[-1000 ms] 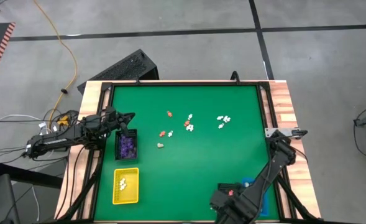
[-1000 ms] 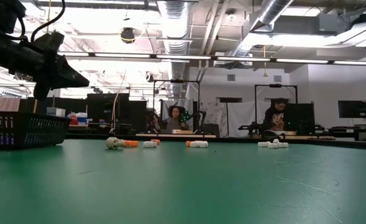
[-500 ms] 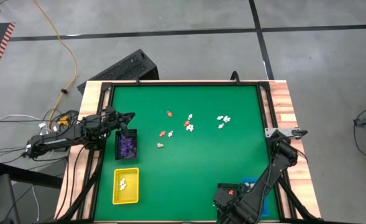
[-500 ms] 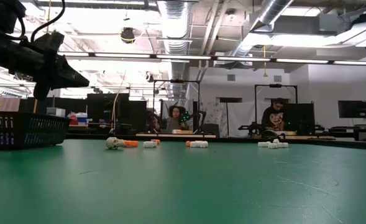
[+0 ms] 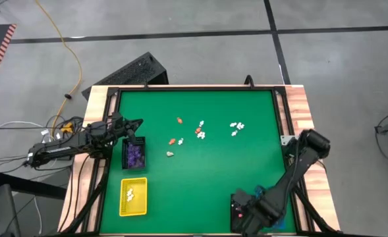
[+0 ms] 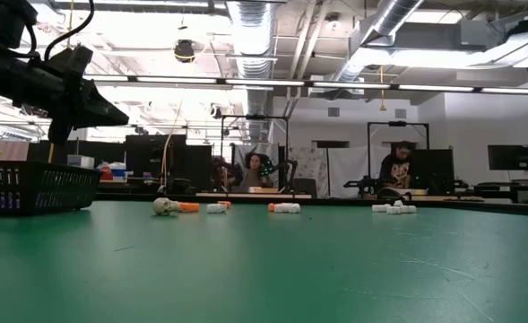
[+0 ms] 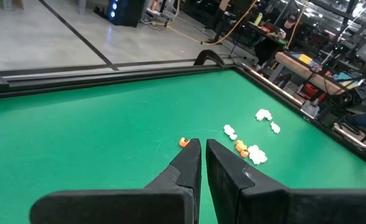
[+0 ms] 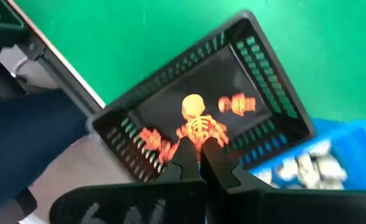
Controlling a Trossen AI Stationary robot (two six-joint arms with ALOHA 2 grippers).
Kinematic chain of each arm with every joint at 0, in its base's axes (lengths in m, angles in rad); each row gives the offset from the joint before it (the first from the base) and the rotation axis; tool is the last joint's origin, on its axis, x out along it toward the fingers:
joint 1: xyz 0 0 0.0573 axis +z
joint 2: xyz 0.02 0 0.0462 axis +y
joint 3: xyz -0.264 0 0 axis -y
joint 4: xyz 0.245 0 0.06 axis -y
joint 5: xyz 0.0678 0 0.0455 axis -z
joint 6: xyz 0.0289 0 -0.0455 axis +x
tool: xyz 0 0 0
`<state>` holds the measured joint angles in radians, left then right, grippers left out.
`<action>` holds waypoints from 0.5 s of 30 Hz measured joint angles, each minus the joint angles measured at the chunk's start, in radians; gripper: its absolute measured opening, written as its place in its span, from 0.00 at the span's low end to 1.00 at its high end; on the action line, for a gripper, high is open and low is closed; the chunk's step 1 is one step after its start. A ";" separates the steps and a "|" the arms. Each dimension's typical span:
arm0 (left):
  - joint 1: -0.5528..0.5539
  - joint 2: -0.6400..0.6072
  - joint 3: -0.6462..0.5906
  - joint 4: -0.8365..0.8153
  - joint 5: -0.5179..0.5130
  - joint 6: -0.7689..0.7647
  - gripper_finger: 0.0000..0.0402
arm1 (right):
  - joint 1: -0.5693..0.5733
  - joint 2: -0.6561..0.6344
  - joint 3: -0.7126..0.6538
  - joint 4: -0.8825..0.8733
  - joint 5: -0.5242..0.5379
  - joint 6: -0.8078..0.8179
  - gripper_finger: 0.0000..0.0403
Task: Sort Halloween decoration
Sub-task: Put the orange skeleton toy into the bottom black basket
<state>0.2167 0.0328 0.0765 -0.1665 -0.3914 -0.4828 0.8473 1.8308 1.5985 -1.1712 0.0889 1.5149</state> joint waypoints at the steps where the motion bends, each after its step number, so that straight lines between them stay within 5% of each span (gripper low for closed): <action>1: 0.000 0.000 0.000 0.000 0.000 0.000 0.03 | -0.005 -0.017 -0.043 0.042 0.000 -0.002 0.02; 8: 0.000 0.000 0.000 0.000 0.000 0.000 0.03 | -0.019 -0.070 -0.246 0.245 -0.010 -0.004 0.02; 15: 0.000 0.000 0.000 0.000 0.000 0.000 0.03 | -0.015 -0.070 -0.289 0.268 -0.015 -0.012 0.05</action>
<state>0.2165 0.0330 0.0765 -0.1669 -0.3912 -0.4828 0.8318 1.7608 1.3098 -0.9036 0.0742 1.5032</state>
